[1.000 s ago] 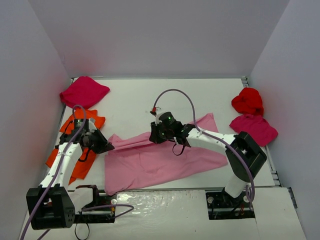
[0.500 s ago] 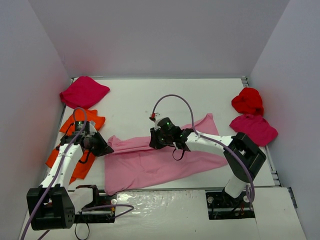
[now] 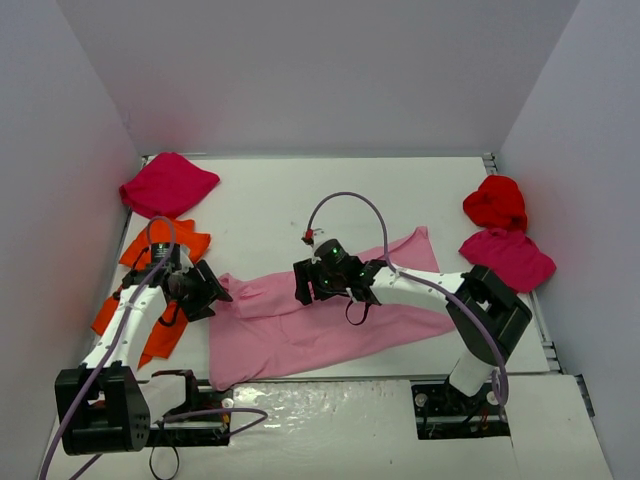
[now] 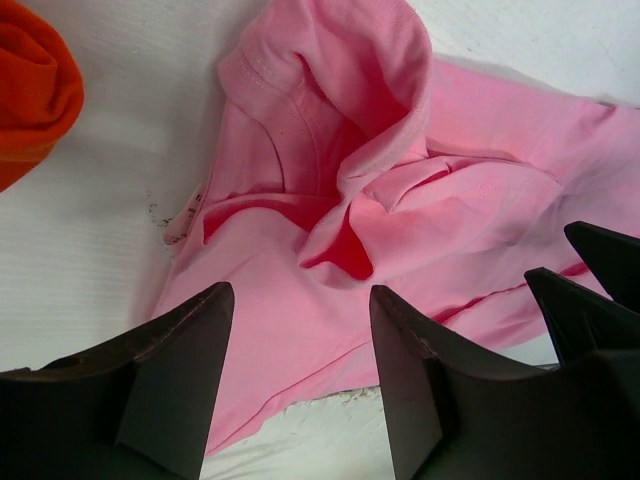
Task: Fold and stack the t-shirts
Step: Fold the tshirt
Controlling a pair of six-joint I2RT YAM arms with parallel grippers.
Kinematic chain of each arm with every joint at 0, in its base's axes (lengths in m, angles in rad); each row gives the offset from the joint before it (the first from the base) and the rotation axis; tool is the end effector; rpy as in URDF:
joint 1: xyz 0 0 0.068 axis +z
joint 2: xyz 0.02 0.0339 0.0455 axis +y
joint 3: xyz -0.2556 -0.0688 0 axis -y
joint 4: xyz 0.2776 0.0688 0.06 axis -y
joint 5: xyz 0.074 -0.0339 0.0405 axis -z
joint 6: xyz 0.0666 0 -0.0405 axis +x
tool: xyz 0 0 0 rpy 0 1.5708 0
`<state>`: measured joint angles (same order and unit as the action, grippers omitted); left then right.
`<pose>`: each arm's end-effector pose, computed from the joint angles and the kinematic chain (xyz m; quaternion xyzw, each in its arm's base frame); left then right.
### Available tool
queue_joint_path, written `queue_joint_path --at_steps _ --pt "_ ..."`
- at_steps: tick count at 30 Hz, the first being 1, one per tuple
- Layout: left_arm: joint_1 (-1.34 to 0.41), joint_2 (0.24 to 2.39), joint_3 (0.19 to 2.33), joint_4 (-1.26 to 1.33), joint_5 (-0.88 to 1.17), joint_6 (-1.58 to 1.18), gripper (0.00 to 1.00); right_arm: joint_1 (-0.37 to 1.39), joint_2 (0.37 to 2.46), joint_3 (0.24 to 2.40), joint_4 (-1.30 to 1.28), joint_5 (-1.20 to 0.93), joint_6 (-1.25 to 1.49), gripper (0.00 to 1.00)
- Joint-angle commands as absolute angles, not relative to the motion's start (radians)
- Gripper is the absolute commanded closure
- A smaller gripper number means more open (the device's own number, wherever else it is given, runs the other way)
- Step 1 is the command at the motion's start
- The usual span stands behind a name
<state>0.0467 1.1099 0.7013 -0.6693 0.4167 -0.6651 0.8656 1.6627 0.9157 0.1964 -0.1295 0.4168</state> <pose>0.2497 -0.0153 0.1683 -0.2833 0.9069 -0.2637 0.1663 0.2574 0.3157 0.1502 -0.2246 0.8420 0.3367 0.3567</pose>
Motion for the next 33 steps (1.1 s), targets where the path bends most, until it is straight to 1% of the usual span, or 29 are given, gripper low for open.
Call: queue_joint_path --at_steps 1,8,14,19,20,21,22,24,27,33 --pt "0.038 1.108 0.775 -0.649 0.416 -0.659 0.46 0.873 1.619 0.949 0.212 -0.069 0.397 0.37" --pt "0.012 1.220 0.840 -0.612 0.402 -0.654 0.46 0.874 1.694 0.989 0.215 -0.057 0.372 0.38" --pt "-0.028 1.286 0.854 -0.577 0.396 -0.672 0.46 0.868 1.750 1.042 0.216 -0.059 0.353 0.39" --pt "-0.035 1.287 0.846 -0.579 0.390 -0.677 0.46 0.868 1.788 1.080 0.217 -0.085 0.352 0.43" --pt "-0.037 1.285 0.843 -0.577 0.389 -0.678 0.46 0.868 1.794 1.083 0.218 -0.090 0.351 0.44" --pt "-0.039 1.284 0.842 -0.577 0.388 -0.681 0.46 0.868 1.801 1.085 0.218 -0.094 0.351 0.49" --pt "-0.042 1.283 0.839 -0.575 0.388 -0.682 0.46 0.868 1.801 1.086 0.219 -0.098 0.351 0.56" --pt "-0.049 1.278 0.841 -0.578 0.390 -0.687 0.46 0.868 1.804 1.086 0.221 -0.104 0.353 0.61" --pt "-0.071 1.267 0.844 -0.586 0.384 -0.696 0.46 0.868 1.795 1.080 0.220 -0.103 0.353 0.62" --pt "-0.140 1.226 0.861 -0.615 0.346 -0.726 0.46 0.868 1.771 1.062 0.218 -0.101 0.355 0.70"
